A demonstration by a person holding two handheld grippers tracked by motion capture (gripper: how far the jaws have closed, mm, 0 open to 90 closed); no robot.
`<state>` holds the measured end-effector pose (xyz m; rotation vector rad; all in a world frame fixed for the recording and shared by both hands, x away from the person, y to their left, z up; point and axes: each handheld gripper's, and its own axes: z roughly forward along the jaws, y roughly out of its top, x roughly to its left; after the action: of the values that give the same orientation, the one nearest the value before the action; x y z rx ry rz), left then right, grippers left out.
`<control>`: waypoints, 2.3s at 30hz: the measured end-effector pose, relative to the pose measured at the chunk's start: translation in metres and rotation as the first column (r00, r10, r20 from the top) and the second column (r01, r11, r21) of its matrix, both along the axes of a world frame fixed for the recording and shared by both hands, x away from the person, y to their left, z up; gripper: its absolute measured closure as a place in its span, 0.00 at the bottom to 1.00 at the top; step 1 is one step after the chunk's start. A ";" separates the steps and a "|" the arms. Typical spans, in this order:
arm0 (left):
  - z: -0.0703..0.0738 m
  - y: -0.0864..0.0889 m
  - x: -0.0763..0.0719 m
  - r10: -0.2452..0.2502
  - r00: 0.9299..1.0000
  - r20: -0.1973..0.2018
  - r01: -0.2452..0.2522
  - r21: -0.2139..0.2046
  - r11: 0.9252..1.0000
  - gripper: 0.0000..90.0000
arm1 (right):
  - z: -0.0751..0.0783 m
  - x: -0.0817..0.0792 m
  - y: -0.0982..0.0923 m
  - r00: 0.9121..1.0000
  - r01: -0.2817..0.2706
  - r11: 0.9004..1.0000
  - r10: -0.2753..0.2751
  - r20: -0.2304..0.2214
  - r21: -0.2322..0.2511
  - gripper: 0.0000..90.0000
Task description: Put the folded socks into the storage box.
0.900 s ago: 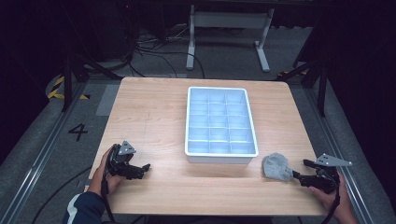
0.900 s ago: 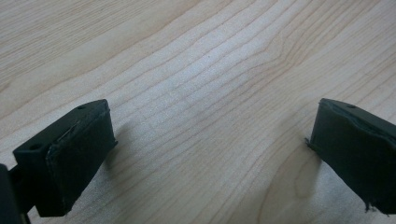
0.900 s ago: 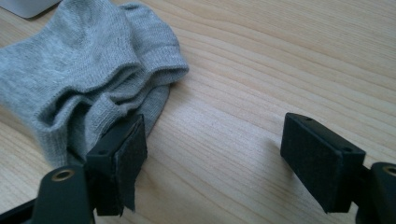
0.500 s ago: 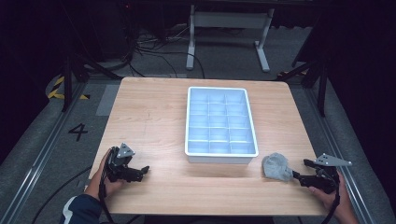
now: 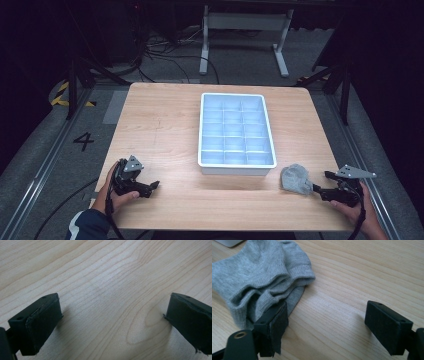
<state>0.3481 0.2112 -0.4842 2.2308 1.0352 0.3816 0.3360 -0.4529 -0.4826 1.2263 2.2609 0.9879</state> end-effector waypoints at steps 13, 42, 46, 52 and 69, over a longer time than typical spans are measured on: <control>0.000 0.001 0.000 -0.006 1.000 0.002 0.006 0.004 1.000 0.00 | 0.012 -0.003 0.000 0.998 -0.058 0.998 0.058 0.013 0.007 0.29; 0.000 0.001 0.000 -0.006 1.000 0.003 0.006 0.004 1.000 0.00 | 0.039 0.001 0.046 0.973 -0.223 0.975 0.223 0.053 0.007 0.27; 0.000 0.001 0.000 -0.005 1.000 0.004 0.005 0.002 1.000 0.00 | 0.033 0.010 0.056 0.967 -0.251 0.968 0.251 0.032 -0.008 0.26; 0.000 0.001 0.000 -0.005 1.000 0.004 0.005 0.002 1.000 0.00 | 0.021 0.021 0.065 0.962 -0.272 0.962 0.272 -0.013 -0.038 0.23; 0.000 0.001 0.000 -0.005 1.000 0.003 0.005 0.002 1.000 0.00 | 0.005 0.031 0.068 0.962 -0.264 0.964 0.264 -0.071 0.016 0.18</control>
<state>0.3482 0.2120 -0.4842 2.2341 1.0277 0.3838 0.3674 -0.3854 -0.4778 0.9943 2.5286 1.0590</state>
